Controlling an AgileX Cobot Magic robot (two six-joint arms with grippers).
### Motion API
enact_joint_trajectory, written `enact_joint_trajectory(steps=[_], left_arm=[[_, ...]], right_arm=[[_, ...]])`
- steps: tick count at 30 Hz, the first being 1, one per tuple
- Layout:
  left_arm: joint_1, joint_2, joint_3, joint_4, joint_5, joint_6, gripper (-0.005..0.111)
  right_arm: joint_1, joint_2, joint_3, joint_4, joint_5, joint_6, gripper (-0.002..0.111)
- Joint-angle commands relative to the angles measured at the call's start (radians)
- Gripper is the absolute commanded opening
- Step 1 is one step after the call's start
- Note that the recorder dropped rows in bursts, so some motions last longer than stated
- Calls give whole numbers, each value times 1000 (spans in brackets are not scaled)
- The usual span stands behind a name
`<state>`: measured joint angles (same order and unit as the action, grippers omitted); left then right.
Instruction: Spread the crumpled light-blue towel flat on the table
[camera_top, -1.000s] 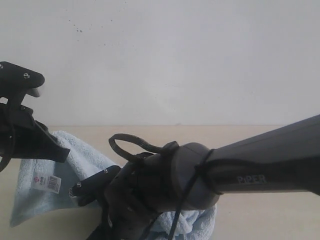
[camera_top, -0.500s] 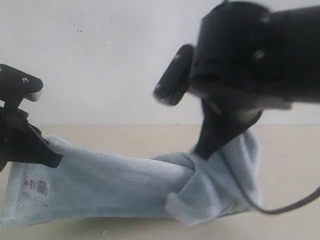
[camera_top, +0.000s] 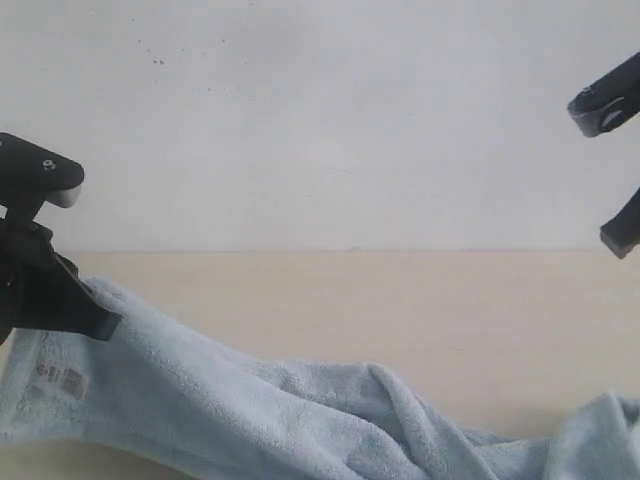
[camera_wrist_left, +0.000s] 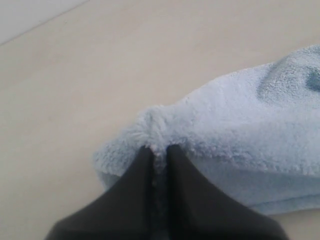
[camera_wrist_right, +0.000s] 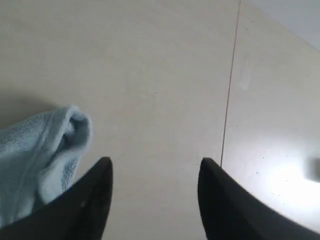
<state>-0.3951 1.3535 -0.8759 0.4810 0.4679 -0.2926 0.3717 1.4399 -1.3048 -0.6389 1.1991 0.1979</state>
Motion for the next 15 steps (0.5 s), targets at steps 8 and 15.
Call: enact_joint_trajectory(steps=[8,15], left_arm=[[4,-2,5,-2,23,-9,4],[4,-2,5,-9,30,-9,4]], right_arm=[[39,51,111,616,6,-472,52],[46,68,448,600,-394,-551,52]])
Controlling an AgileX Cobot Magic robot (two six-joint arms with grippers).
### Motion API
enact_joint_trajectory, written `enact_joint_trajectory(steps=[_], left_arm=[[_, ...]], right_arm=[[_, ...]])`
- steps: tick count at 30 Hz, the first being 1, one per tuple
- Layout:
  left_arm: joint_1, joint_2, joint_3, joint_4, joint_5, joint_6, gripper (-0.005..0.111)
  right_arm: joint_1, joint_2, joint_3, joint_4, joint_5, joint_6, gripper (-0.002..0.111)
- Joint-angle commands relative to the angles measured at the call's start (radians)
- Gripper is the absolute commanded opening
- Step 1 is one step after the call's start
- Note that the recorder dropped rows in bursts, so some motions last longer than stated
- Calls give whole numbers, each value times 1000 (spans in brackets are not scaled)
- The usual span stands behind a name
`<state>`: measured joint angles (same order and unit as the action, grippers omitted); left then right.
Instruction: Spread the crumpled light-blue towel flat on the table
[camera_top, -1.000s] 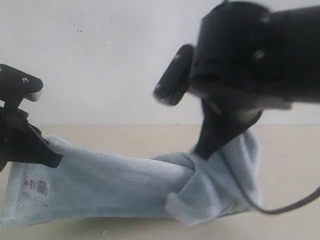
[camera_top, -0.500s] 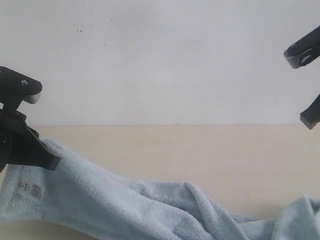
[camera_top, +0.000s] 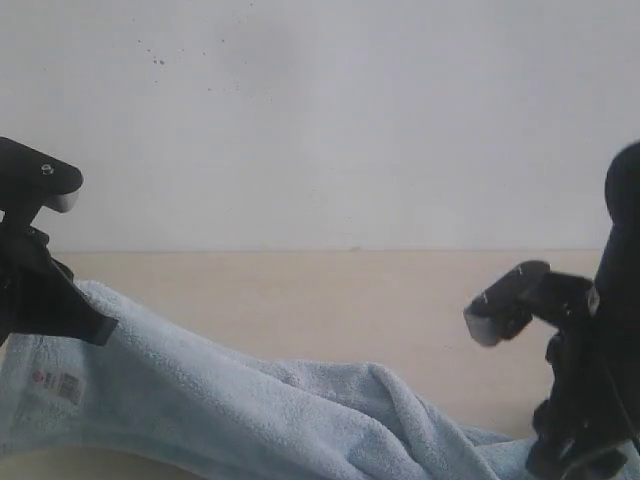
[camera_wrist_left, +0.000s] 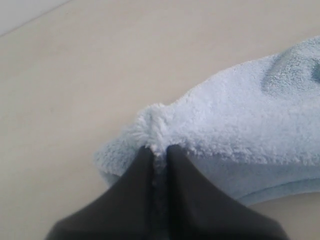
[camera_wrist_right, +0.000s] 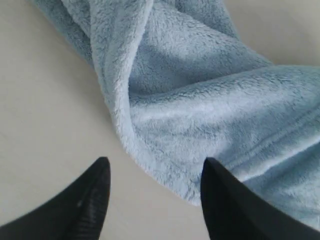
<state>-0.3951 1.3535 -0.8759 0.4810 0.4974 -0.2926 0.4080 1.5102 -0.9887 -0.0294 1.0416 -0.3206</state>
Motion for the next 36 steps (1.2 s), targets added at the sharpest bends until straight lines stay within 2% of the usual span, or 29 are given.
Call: enact_joint_trajectory(steps=[1,7,19,26,28,32,36], left_arm=[[4,-2,5,-15,-2,-9,4],[4,-2,5,-24,-4,-9,4],[4,-2,5,-24,3,-9,4],[4,-2,5,-33,16,-9,4],[4,-2,5,-33,18,-9,4],[4,-2,5,-36,19,-9,4],[4,-2,5,-36,12,-9,4]], right_arm=[[10,-1,160,-9,-295,-41,52],[10,-1,310,-7,-520,-139,53],[10,-1,340,22,-468,-173,53],[10,-1,395,22,-555,-215,52],[10,-3,395,22,-602,-145,42],[10,-3,395,22,-614,-120,-1],[10,-3,395,20,-657,-101,0]])
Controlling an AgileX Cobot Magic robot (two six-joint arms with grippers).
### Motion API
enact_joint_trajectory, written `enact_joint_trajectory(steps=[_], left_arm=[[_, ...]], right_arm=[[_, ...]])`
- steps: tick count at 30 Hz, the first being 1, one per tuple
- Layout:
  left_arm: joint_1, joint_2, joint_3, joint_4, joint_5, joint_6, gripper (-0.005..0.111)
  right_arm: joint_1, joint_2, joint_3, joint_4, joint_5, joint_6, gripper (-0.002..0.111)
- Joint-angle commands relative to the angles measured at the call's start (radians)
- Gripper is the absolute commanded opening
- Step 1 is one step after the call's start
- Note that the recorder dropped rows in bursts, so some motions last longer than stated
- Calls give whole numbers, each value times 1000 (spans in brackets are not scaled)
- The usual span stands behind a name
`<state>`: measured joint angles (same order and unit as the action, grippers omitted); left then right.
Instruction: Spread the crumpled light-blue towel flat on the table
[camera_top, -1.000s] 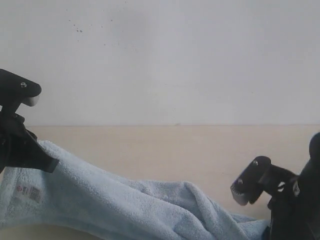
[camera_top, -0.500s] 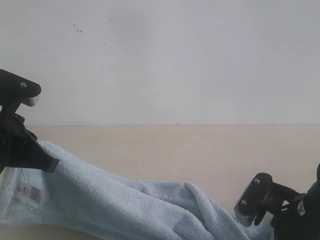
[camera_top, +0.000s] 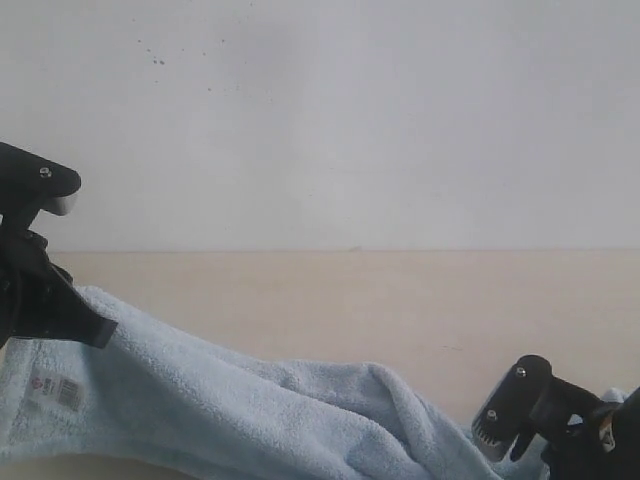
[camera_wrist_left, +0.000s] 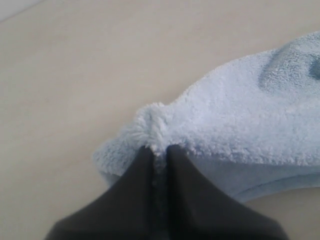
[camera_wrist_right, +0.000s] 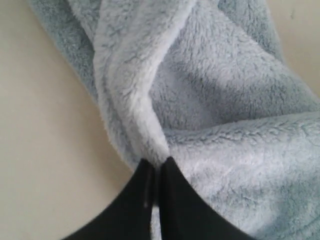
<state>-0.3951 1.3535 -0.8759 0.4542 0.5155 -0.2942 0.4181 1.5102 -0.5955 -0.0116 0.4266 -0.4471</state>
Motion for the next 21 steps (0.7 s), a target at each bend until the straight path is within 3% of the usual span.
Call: enact_joint_trajectory(steps=[1,9,13,17,19,21], left_arm=[[4,-2,5,-9,-6,-8,4],[4,-2,5,-3,26,19,7],[4,-2,5,-48,92,26,33],[4,-2,5,-98,176,26,70],[4,-2,5,-86,197,26,79],[4,-2,5,-53,210,21,79]], right_arm=[[0,-3,2,2,-55,40,0],[-2,-35,-45,-54,-60,190,0],[-2,-39,-45,-272,-33,360,0],[-2,-42,-45,-513,27,605,0],[-2,-50,-45,-639,75,743,0],[-2,-63,-50,-762,130,877,0]])
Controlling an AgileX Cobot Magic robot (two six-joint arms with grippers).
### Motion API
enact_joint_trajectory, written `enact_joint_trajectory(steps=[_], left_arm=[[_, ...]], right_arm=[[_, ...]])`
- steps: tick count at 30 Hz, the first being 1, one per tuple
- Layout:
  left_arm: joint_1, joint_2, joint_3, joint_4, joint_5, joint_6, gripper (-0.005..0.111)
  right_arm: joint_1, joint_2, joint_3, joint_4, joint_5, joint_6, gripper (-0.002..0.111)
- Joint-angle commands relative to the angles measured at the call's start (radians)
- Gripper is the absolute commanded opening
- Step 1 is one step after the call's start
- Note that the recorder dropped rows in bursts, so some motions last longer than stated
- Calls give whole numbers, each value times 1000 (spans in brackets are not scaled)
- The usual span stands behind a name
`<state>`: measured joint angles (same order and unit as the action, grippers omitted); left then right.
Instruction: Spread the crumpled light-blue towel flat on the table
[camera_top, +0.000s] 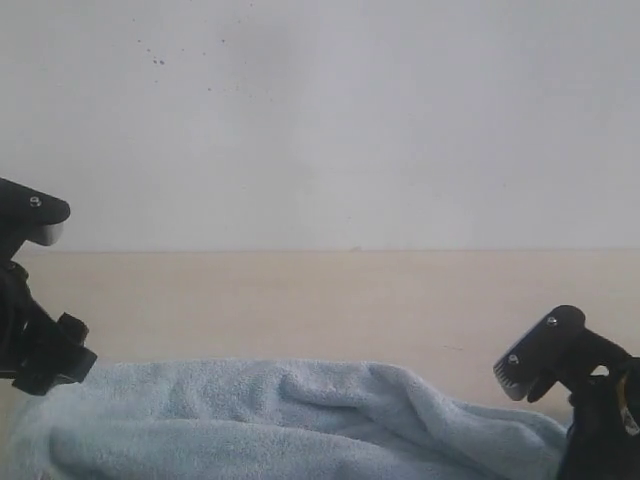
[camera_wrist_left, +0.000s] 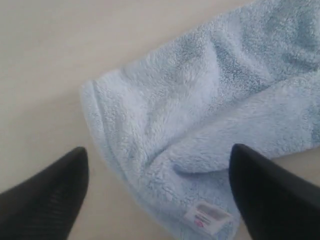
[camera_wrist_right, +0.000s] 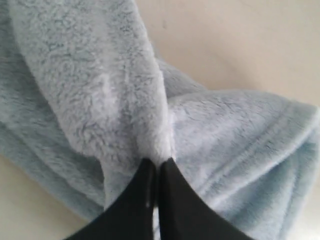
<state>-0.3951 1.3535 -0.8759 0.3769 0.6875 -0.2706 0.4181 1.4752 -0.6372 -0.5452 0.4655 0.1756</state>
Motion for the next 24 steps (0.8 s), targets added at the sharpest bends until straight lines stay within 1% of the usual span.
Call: enact_joint_trajectory(steps=[1,4,9,13,19,21,24], left_arm=[[4,-2,5,44,40,-14,79],[4,-2,5,130,20,-102,79],[4,13,5,154,-123,-114,79],[4,82,5,154,-179,-95,79],[6,211,-10,188,-228,-104,79],[6,232,-30,191,-230,-119,79],[6,240,-58,191,-230,-119,79]], right_arm=[[-2,-38,-13,-284,137,323,0],[-2,-66,-37,-363,215,449,0],[0,-135,-54,-359,211,454,0],[0,-242,-54,-363,221,449,0],[-2,-383,-50,-325,403,319,0],[-2,-385,-31,-289,414,274,0],[-2,-373,34,-164,400,178,0]])
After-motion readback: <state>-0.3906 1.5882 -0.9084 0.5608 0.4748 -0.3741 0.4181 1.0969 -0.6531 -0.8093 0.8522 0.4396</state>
